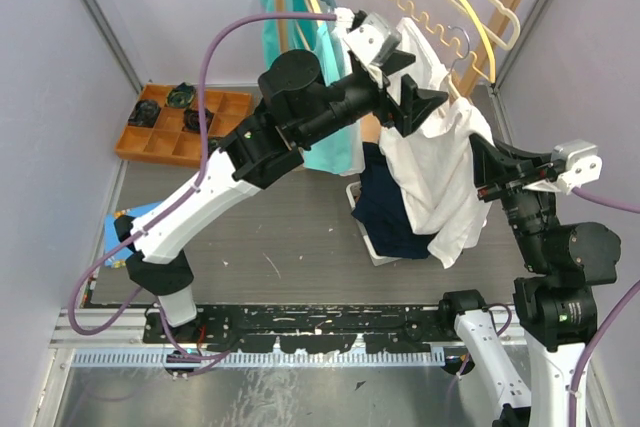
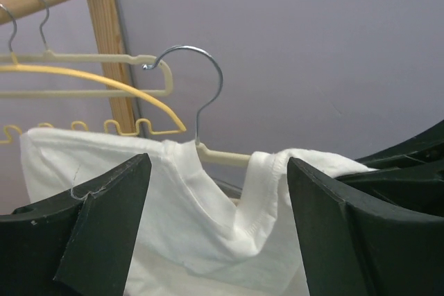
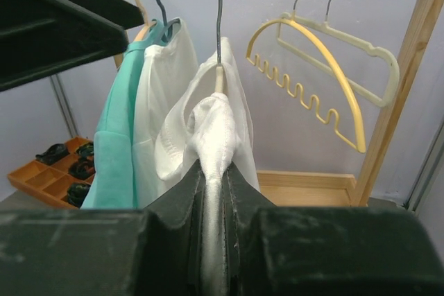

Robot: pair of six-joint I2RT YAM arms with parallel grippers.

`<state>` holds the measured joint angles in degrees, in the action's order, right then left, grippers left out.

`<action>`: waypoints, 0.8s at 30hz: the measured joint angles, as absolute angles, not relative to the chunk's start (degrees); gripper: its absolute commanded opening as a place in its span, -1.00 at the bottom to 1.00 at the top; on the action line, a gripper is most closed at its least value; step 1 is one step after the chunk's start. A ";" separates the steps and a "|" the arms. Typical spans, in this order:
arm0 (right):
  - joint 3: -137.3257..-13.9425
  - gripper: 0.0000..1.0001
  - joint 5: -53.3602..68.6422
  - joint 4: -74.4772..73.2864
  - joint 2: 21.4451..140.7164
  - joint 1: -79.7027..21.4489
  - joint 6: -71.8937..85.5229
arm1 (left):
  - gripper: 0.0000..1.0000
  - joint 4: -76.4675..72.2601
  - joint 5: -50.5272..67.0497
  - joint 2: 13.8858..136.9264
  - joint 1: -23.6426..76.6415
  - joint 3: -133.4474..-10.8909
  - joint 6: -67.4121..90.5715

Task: Remove the t-shirt from the hanger

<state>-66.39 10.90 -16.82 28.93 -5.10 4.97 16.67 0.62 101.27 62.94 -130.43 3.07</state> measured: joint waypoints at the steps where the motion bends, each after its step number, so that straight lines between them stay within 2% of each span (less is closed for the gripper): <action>1: -66.54 -0.99 11.27 -16.97 28.93 -5.10 5.06 | 0.79 15.55 0.80 101.69 62.94 -130.17 2.00; 8: -67.35 -0.98 13.28 -18.28 28.91 -5.10 6.00 | 0.85 9.54 3.03 104.79 62.94 -128.18 -5.43; 15: -67.92 -0.99 13.89 -19.44 28.86 -5.04 6.22 | 0.76 7.53 2.98 108.07 62.94 -129.08 -7.51; 24: -67.94 -0.99 14.37 -19.46 28.73 -5.02 6.50 | 0.28 6.72 1.58 108.44 62.87 -129.80 -7.35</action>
<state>-67.94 14.37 -19.46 28.73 -5.02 6.50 6.72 1.58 108.44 62.87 -129.80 -7.35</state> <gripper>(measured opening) 0.173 0.723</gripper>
